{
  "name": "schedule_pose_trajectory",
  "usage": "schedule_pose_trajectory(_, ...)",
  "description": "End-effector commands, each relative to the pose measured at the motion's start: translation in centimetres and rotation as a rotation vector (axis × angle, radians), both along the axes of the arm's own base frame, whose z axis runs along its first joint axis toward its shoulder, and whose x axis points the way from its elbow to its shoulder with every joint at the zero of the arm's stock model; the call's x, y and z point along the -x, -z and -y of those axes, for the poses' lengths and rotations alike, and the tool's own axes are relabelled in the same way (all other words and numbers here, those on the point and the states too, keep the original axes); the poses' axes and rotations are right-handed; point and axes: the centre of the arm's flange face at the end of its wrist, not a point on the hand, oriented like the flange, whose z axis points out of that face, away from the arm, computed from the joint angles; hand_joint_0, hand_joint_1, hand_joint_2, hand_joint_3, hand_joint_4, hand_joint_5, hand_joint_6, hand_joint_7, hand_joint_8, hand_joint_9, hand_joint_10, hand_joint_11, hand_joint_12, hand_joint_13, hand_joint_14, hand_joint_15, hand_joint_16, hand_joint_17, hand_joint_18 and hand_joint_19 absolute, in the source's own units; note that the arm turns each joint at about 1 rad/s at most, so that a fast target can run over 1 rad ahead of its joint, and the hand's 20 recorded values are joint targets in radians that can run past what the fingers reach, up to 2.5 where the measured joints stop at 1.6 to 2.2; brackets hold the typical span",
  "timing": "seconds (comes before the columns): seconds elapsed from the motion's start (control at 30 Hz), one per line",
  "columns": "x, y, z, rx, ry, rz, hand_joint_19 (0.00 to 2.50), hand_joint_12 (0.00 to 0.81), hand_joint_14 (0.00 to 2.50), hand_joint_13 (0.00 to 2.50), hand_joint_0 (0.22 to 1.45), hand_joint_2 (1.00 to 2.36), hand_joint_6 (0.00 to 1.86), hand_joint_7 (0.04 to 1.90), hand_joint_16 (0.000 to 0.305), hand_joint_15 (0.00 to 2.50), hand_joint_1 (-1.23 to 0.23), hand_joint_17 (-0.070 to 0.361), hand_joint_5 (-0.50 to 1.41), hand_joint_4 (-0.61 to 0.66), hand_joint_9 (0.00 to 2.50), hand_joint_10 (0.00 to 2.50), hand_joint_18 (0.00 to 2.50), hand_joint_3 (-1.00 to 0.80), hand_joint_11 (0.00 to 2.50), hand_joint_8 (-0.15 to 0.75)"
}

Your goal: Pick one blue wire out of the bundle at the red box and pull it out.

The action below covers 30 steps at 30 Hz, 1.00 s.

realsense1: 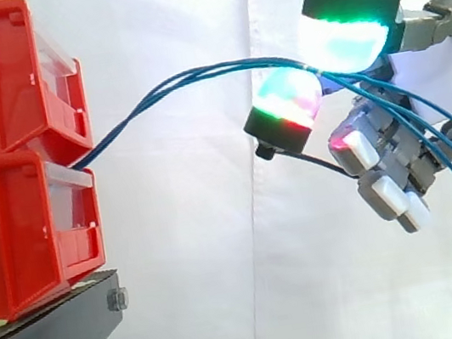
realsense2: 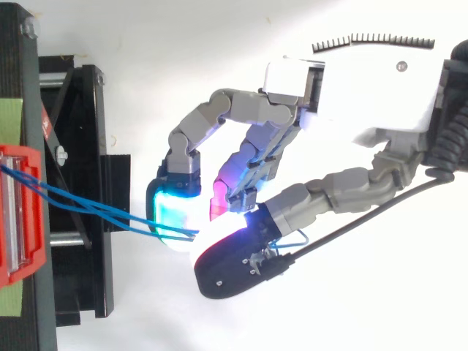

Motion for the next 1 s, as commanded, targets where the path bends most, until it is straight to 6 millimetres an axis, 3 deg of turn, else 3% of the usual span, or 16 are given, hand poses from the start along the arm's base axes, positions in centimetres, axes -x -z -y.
schedule_pose_trajectory(0.0, 0.0, 0.0, 0.01, 0.0, 0.001, 0.0, 0.58, 0.345, 0.02, 1.01, 0.69, 1.01, 0.93, 0.85, 0.035, 0.58, -0.77, 0.079, -0.23, -0.17, 1.06, 0.01, 0.9, -0.4, 0.65, 0.234)
schedule_pose_trajectory(0.1, 0.0, 0.0, 0.01, 0.0, 0.001, 0.0, 0.55, 0.338, 0.02, 1.02, 0.76, 1.0, 0.93, 0.84, 0.036, 0.57, -0.83, 0.081, -0.24, -0.2, 1.04, 0.01, 0.94, -0.49, 0.67, 0.201)
schedule_pose_trajectory(0.23, 0.0, 0.0, 0.01, 0.0, 0.001, 0.0, 0.51, 0.328, 0.02, 1.02, 0.79, 1.0, 0.93, 0.81, 0.036, 0.56, -0.79, 0.081, -0.24, -0.23, 1.04, 0.01, 0.97, -0.5, 0.64, 0.2)
schedule_pose_trajectory(0.53, 0.0, 0.0, 0.01, 0.0, 0.001, 0.0, 0.53, 0.328, 0.02, 1.0, 0.58, 1.0, 0.93, 0.76, 0.036, 0.58, -0.8, 0.082, -0.26, -0.21, 0.9, 0.01, 0.96, -0.5, 0.62, 0.166)
schedule_pose_trajectory(0.67, 0.0, 0.0, 0.01, 0.0, 0.001, 0.0, 0.55, 0.343, 0.02, 1.01, 0.52, 1.0, 0.93, 0.73, 0.039, 0.59, -0.69, 0.088, -0.26, -0.19, 0.94, 0.01, 0.94, -0.5, 0.62, 0.185)
schedule_pose_trajectory(0.8, 0.0, 0.0, 0.01, 0.0, 0.001, 0.0, 0.61, 0.351, 0.02, 0.99, 0.54, 1.0, 0.91, 0.77, 0.04, 0.61, -0.45, 0.09, -0.26, -0.17, 0.99, 0.01, 0.85, -0.5, 0.64, 0.206)
schedule_pose_trajectory(0.97, 0.02, -0.11, 0.01, 0.0, 0.001, 0.002, 0.64, 0.352, 0.02, 0.98, 0.6, 1.0, 0.9, 0.81, 0.039, 0.62, -0.42, 0.087, -0.24, -0.16, 1.03, 0.01, 0.81, -0.5, 0.64, 0.204)
